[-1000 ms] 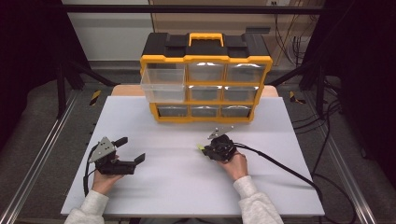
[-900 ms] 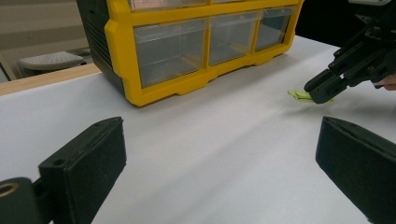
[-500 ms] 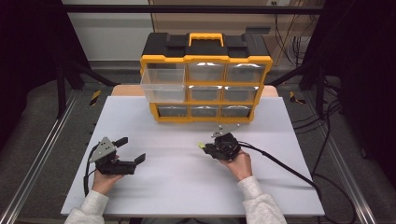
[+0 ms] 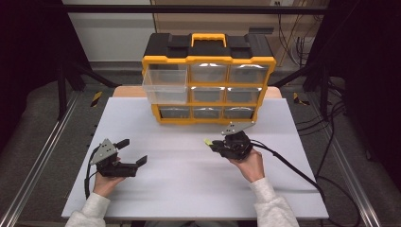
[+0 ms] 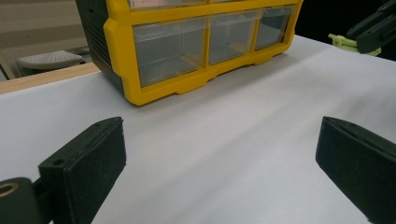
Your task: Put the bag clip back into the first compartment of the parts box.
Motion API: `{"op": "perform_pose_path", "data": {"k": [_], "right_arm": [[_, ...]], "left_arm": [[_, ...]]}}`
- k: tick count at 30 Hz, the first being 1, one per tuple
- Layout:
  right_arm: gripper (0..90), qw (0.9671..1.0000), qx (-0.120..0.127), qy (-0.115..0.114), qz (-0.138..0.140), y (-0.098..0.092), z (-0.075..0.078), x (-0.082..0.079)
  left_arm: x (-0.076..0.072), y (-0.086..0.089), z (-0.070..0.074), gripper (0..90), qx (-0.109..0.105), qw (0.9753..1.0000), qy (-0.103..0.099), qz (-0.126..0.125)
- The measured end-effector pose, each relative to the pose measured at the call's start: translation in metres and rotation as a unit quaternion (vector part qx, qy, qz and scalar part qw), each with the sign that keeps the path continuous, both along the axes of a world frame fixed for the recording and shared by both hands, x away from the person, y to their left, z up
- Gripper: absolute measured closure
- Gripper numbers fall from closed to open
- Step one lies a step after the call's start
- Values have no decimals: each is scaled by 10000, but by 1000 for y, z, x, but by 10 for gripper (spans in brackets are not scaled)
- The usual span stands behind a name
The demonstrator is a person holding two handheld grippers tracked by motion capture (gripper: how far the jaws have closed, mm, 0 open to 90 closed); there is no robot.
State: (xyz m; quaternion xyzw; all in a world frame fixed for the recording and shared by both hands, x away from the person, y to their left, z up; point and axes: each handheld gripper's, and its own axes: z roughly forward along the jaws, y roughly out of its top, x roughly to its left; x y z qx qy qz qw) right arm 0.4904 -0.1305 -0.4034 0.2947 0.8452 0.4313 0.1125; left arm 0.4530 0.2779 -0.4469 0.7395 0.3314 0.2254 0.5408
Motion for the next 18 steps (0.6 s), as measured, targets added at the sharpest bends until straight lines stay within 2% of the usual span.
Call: {"op": "perform_pose_path", "data": {"k": [18], "right_arm": [[780,9989,229,-383,135,-4,52,-13]], "left_arm": [[0,-1,0,16,15,10000,8,-8]]}}
